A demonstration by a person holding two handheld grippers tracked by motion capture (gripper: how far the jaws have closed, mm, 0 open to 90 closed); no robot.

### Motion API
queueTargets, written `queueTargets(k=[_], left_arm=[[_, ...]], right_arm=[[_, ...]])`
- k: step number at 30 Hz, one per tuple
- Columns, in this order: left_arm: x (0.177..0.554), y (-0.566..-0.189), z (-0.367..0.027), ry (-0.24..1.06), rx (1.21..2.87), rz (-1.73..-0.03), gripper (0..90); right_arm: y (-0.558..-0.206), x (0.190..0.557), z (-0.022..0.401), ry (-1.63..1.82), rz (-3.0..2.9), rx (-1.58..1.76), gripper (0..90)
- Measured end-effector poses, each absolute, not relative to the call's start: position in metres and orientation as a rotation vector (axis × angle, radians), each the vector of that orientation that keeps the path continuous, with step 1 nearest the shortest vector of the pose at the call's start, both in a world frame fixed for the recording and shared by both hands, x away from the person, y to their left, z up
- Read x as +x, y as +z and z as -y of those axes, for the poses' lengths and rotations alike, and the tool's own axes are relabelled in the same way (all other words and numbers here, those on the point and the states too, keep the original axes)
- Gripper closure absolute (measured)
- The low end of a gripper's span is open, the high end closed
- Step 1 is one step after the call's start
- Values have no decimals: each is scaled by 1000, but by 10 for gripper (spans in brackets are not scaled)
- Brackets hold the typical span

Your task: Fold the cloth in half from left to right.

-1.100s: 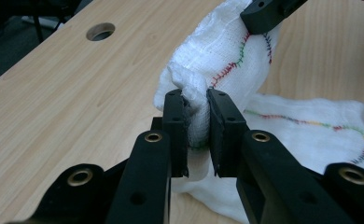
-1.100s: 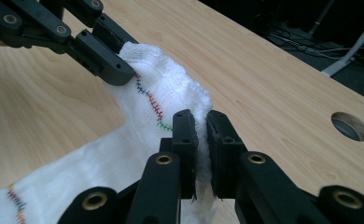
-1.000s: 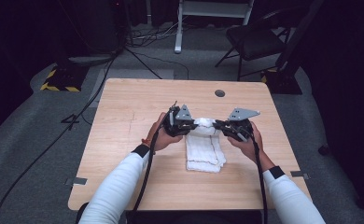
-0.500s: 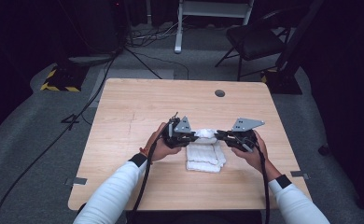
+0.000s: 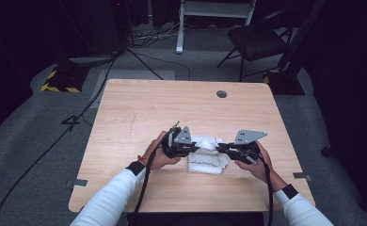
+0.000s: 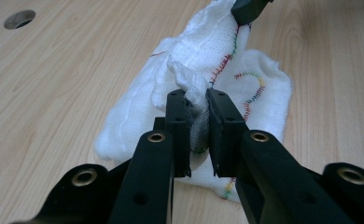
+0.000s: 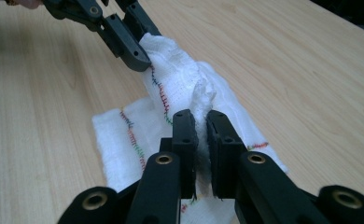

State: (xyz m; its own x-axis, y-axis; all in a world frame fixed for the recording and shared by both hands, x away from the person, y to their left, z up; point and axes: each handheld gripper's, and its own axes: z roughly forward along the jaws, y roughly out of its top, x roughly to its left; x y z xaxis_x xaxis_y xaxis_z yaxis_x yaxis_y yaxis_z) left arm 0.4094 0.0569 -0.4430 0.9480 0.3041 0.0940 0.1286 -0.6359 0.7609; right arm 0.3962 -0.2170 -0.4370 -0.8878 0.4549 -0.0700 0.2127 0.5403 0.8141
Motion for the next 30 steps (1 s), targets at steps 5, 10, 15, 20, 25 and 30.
queueTargets(k=[5, 10, 15, 20, 25, 30], left_arm=[[406, -447, -57, 251, 2268, -289, 798], [400, -449, -55, 240, 2280, -269, 796], [391, -452, -55, 237, 2297, -240, 795], [383, -455, -59, 238, 2314, -225, 790], [380, -457, -60, 235, 2320, -224, 792], [376, -463, -58, 228, 2346, -215, 791]], right_arm=[[-440, 391, 217, 1261, -2529, 543, 830], [-441, 386, 221, 1261, -2541, 544, 830], [-444, 378, 221, 1261, -2561, 526, 830], [-444, 372, 220, 1261, -2577, 505, 830], [-446, 368, 221, 1256, -2588, 501, 829], [-451, 366, 222, 1239, -2600, 509, 827]])
